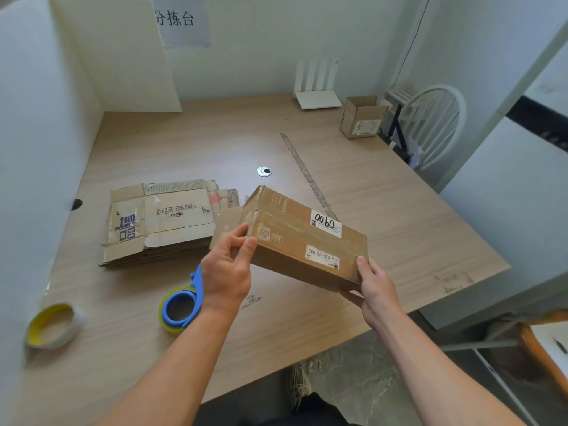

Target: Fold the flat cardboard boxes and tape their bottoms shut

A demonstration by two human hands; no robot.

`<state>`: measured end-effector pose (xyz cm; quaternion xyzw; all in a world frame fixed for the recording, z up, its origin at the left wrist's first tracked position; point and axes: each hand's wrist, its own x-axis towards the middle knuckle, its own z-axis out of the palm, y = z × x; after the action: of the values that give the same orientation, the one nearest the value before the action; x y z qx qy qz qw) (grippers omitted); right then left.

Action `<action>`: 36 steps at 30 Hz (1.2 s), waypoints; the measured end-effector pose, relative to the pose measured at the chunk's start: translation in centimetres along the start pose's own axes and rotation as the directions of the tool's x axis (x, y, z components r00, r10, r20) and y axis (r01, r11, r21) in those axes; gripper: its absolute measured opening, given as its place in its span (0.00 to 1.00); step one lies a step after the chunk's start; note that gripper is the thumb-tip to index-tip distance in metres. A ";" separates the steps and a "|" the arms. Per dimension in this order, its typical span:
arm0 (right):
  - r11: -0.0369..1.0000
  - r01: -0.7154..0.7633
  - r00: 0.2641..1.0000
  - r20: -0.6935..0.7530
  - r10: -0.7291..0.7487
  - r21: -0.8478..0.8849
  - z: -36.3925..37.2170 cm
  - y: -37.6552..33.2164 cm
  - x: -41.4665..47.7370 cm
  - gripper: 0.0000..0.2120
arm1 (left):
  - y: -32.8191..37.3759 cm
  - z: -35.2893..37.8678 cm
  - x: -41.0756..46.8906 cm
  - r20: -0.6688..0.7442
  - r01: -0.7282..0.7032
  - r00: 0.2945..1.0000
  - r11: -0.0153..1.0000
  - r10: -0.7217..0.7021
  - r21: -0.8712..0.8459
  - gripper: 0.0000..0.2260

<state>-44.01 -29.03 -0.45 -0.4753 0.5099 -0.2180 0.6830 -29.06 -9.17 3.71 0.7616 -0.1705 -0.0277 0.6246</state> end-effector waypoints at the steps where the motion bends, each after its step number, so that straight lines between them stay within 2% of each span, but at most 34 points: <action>1: 1.000 0.013 1.000 0.004 -0.013 -0.008 -0.3 -0.4 0.3 0.10 | -0.4 0.0 0.1 0.016 0.046 0.999 0.999 -0.046 -0.005 0.04; 3: 0.999 0.040 0.999 0.017 -0.039 -0.013 -0.8 -1.0 1.0 0.12 | -0.8 0.1 0.6 0.064 0.150 0.987 0.986 -0.146 -0.070 0.07; 5: 0.998 0.062 0.997 0.039 -0.061 -0.021 -1.5 -1.5 1.9 0.14 | -0.5 0.5 1.3 0.138 0.228 0.968 0.967 -0.211 -0.116 0.17; 7: 0.997 0.067 0.995 0.079 -0.064 -0.033 -2.0 -2.3 2.6 0.14 | -0.7 0.9 2.2 0.205 0.264 0.948 0.960 -0.242 -0.090 0.29; 9: 0.997 0.068 0.990 0.127 -0.063 -0.040 -2.3 -3.6 3.4 0.17 | -1.2 1.5 3.5 0.260 0.261 0.935 0.964 -0.243 -0.040 0.35; 11: 0.996 0.058 0.987 0.155 -0.048 -0.066 -2.3 -5.1 4.4 0.22 | -1.4 2.2 4.4 0.306 0.239 0.925 0.971 -0.226 -0.003 0.36; 14: 0.988 -0.044 0.982 0.176 0.071 -0.149 -2.3 -6.8 6.8 0.26 | -1.2 3.4 5.1 0.282 0.229 0.936 0.973 -0.212 -0.028 0.35; 17: 0.973 -0.094 0.963 0.228 0.142 -0.209 -2.3 -8.2 9.2 0.24 | -0.5 4.9 5.5 0.228 0.247 0.946 0.967 -0.229 -0.055 0.37; 20: 0.984 -0.085 0.954 0.273 0.126 -0.157 -2.4 -9.2 11.5 0.20 | -0.2 6.5 5.9 0.157 0.260 0.955 0.965 -0.252 -0.029 0.37; 23: 0.990 -0.135 0.942 0.307 0.137 -0.029 -2.7 -9.7 13.9 0.27 | -0.5 7.8 5.9 0.177 0.250 0.953 0.968 -0.248 0.009 0.30; 26: 0.981 -0.194 0.920 0.349 0.177 0.016 -3.2 -9.5 16.2 0.33 | -1.4 8.6 5.5 0.201 0.328 0.928 0.944 -0.312 -0.048 0.34; 27: 0.978 -0.209 0.914 0.356 0.192 0.012 -3.4 -9.3 16.8 0.33 | -1.7 8.8 5.2 0.199 0.357 0.919 0.932 -0.339 -0.062 0.33; 30: 0.967 -0.254 0.911 0.328 0.251 -0.034 -3.4 -8.6 18.2 0.26 | -2.8 9.3 3.9 0.197 0.454 0.882 0.883 -0.427 -0.119 0.23; 33: 0.964 -0.194 0.930 0.279 0.239 -0.180 -3.0 -7.7 18.9 0.14 | -4.1 9.4 3.2 0.176 0.578 0.816 0.769 -0.551 -0.272 0.31; 35: 0.937 -0.092 0.939 0.284 0.194 -0.336 -3.1 -6.7 19.5 0.07 | -4.5 9.5 2.9 0.143 0.648 0.759 0.714 -0.635 -0.266 0.28; 36: 0.920 -0.058 0.937 0.297 0.184 -0.388 -3.3 -6.1 19.8 0.07 | -4.8 9.5 2.7 0.119 0.670 0.740 0.714 -0.662 -0.201 0.30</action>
<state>-38.17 -48.71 -4.91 -0.5929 0.4502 0.0082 0.6676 -27.87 -18.16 -2.55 0.6934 0.1075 -0.2846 0.6532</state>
